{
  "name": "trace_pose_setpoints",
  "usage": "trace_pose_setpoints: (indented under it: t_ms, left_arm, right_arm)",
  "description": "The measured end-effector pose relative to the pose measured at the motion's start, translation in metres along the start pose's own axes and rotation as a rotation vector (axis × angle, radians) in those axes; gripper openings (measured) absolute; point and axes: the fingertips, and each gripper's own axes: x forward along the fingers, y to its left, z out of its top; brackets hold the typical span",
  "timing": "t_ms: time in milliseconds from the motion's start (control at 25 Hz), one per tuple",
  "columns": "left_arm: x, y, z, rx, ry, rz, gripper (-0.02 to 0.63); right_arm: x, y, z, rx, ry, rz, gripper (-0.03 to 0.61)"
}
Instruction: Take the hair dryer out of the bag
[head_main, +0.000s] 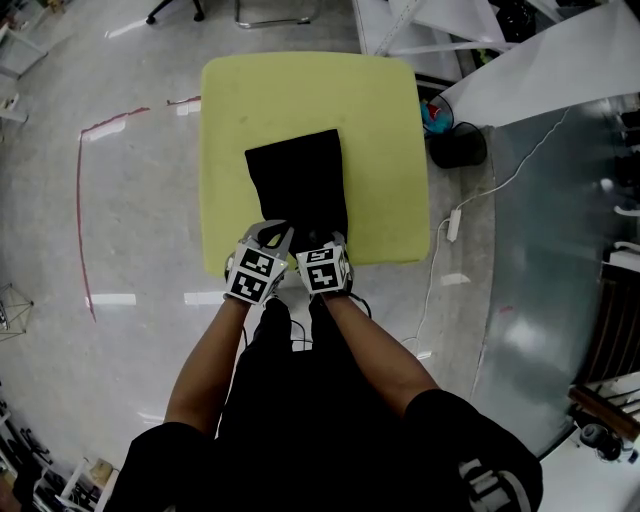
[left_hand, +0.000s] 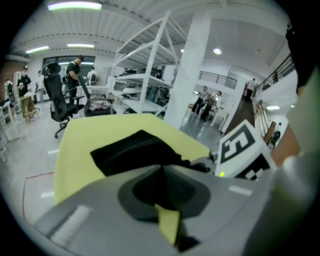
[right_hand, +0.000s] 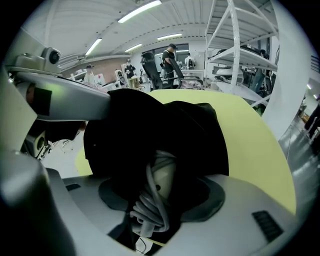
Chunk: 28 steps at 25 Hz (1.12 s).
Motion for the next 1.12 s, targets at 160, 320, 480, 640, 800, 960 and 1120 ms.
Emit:
trace_pose_setpoints:
  t_ms: [160,320,480,640,800,960,1120]
  left_arm:
    - [0.002,0.005,-0.004,-0.009,0.018,0.013,0.02]
    - [-0.002,0.006,-0.006,-0.019,0.011,0.007,0.02]
    - [-0.004,0.007,-0.007,-0.024,0.006,0.004,0.02]
    - [-0.005,0.007,-0.007,-0.024,0.001,0.007,0.02]
    - [-0.006,0.007,-0.006,-0.017,-0.001,0.017,0.02]
    - [-0.007,0.008,-0.006,-0.013,-0.001,0.031,0.02]
    - [-0.009,0.011,-0.006,0.009,0.003,0.056,0.02]
  right_arm:
    - [0.012,-0.002,-0.004,0.01,0.032,-0.005,0.225]
    - [0.02,0.001,-0.008,0.002,0.064,-0.008,0.224]
    - [0.02,-0.002,-0.008,0.023,0.066,-0.017,0.209]
    - [0.021,-0.007,-0.007,0.055,0.078,-0.008,0.186]
    - [0.017,-0.006,-0.005,0.086,0.045,0.05,0.181]
    - [0.001,-0.004,-0.005,0.127,0.031,0.123,0.181]
    - [-0.016,0.002,-0.009,0.109,0.018,0.196,0.181]
